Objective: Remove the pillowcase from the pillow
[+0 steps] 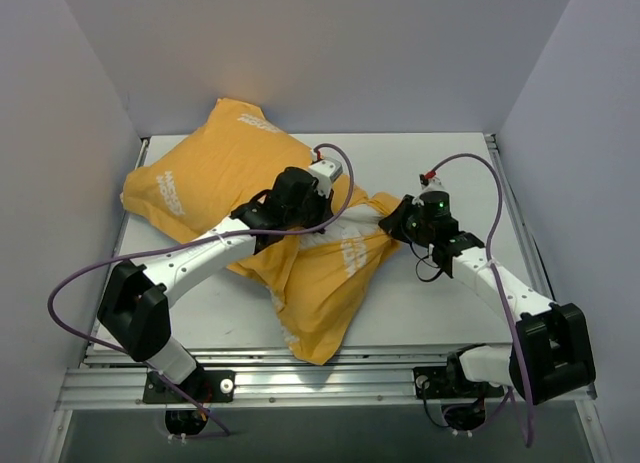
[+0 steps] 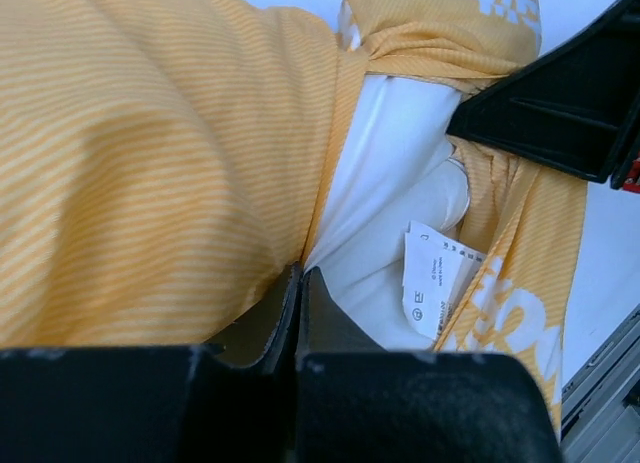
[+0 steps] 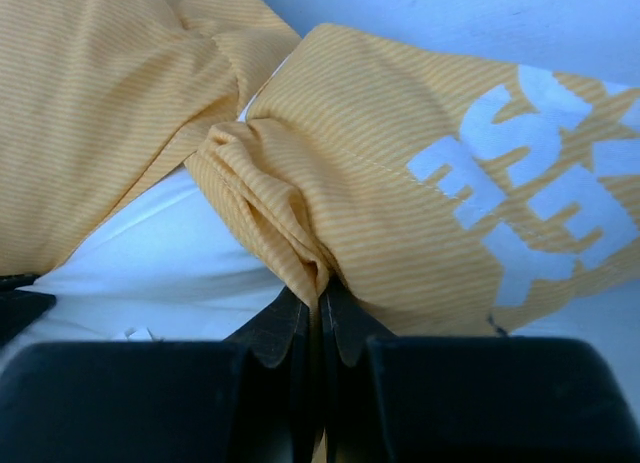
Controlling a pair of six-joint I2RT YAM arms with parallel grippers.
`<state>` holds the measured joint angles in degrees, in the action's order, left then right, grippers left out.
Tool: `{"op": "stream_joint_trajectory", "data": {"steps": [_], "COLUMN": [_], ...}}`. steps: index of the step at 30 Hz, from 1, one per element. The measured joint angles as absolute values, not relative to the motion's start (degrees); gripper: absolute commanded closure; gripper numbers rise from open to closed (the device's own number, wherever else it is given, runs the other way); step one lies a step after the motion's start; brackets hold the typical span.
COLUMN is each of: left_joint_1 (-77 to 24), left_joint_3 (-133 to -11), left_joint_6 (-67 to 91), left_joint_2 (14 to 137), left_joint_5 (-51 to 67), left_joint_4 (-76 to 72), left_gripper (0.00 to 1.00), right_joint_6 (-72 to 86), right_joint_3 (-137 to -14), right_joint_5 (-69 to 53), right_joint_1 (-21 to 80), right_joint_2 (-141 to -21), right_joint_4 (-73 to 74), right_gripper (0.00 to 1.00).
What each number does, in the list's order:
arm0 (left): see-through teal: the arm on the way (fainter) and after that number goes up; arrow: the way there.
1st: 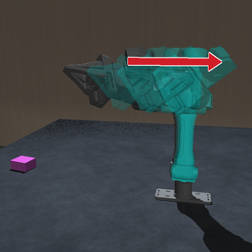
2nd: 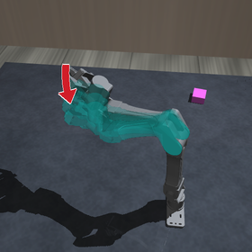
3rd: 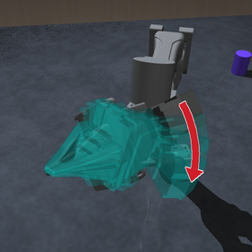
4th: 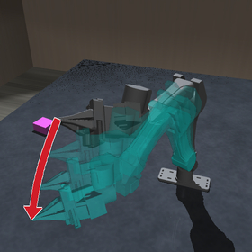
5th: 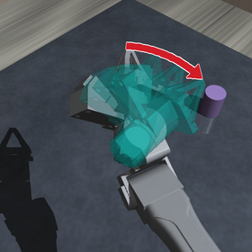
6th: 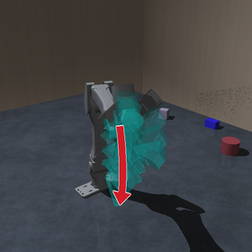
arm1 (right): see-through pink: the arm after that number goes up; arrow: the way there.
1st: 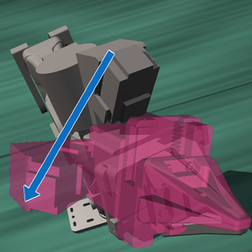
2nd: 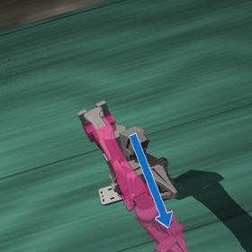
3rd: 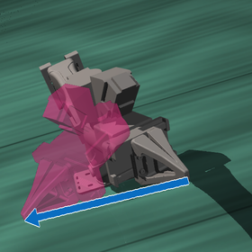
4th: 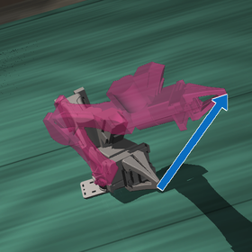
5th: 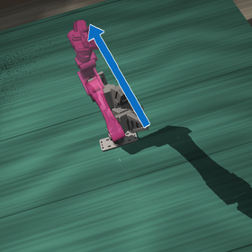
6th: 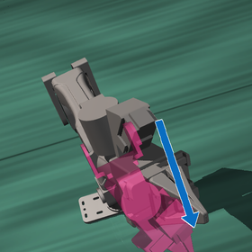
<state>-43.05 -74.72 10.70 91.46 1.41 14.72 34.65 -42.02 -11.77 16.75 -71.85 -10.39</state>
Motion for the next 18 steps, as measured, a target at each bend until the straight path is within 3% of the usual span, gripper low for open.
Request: {"op": "stream_joint_trajectory", "data": {"steps": [18], "left_joint_1": [-35.31], "left_joint_3": [-66.35], "left_joint_6": [16.47], "left_joint_2": [84.68], "left_joint_5": [7.05], "left_joint_4": [13.91], "left_gripper": [0.98], "right_joint_6": [43.03], "right_joint_3": [-34.37], "right_joint_5": [-33.91], "right_joint_1": [6.72], "right_joint_2": [-78.48], "right_joint_4": [-25.69], "right_gripper": [1.0]}}
